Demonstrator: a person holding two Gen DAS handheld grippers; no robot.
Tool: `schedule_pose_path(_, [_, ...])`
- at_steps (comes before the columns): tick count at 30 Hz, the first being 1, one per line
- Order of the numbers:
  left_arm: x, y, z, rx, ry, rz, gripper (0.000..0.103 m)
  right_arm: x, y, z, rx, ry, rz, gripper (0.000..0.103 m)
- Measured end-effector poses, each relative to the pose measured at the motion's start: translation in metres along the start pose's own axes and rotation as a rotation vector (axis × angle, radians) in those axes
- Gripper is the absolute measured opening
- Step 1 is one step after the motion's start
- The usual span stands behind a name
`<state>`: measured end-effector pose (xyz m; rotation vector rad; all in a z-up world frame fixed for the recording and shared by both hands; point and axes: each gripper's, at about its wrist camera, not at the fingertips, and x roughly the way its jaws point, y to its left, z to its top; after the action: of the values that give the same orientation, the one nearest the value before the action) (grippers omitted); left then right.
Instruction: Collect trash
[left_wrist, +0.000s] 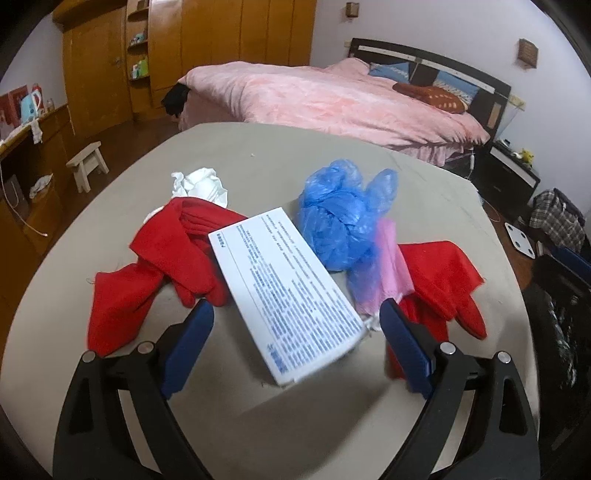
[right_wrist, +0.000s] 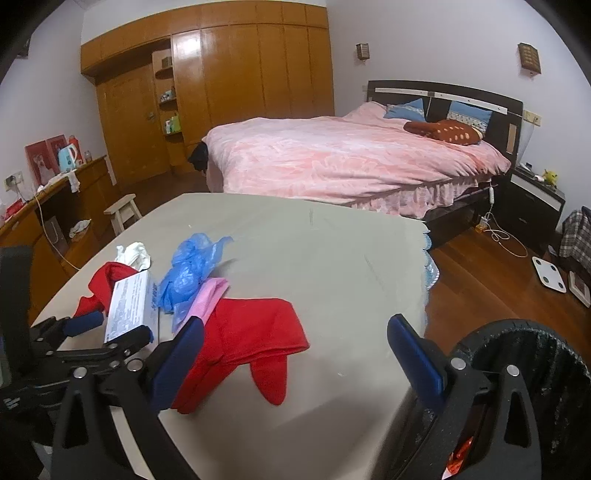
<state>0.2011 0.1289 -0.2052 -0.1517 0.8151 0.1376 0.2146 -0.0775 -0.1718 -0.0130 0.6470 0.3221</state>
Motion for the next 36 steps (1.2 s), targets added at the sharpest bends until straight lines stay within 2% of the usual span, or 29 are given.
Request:
schedule_pose_path(1, [0.003,-0.001,0.001,0.003,0.008,0.007,0.088,0.001,0.0,0.0,0.001,0.002,0.0,0.097])
schedule_pose_path(3, [0.006,-0.002,0.001,0.013,0.025,0.005,0.072,0.001,0.0,-0.001,0.001,0.004,0.001,0.097])
schedule_pose_path(5, [0.005,-0.002,-0.001,0.015,0.027,-0.006,0.071,0.001,0.001,-0.002,-0.001,0.005,0.003,0.097])
schedule_pose_path(11, [-0.015,-0.009,-0.017,0.096,0.035,-0.041,0.069,0.001,0.004,-0.004,-0.005,0.01,0.009,0.097])
schedule_pose_path(15, [-0.018,-0.011,-0.029,0.16,0.057,-0.034,0.07,0.002,0.004,-0.005,-0.002,0.014,0.01,0.097])
schedule_pose_path(18, [-0.012,-0.009,-0.027,0.146,0.079,-0.029,0.077,0.001,0.003,-0.005,0.001,0.014,0.01,0.097])
schedule_pose_path(21, [-0.005,-0.008,-0.022,0.137,0.081,-0.032,0.078,0.0,0.002,-0.003,-0.002,0.01,0.007,0.097])
schedule_pose_path(22, [-0.002,-0.008,-0.022,0.133,0.085,-0.034,0.077,-0.001,0.002,-0.003,-0.001,0.009,0.006,0.097])
schedule_pose_path(23, [0.0,-0.008,-0.022,0.129,0.087,-0.033,0.068,-0.001,0.001,-0.002,0.001,0.008,0.006,0.097])
schedule_pose_path(27, [-0.002,-0.005,-0.023,0.113,0.076,-0.054,0.066,0.001,0.001,-0.002,-0.002,0.011,0.008,0.097])
schedule_pose_path(30, [-0.012,-0.001,-0.023,0.092,0.038,-0.065,0.063,0.004,0.005,-0.001,-0.004,0.019,0.022,0.097])
schedule_pose_path(36, [-0.026,0.007,-0.017,0.088,-0.013,-0.052,0.061,0.026,0.018,-0.006,-0.011,0.068,0.05,0.097])
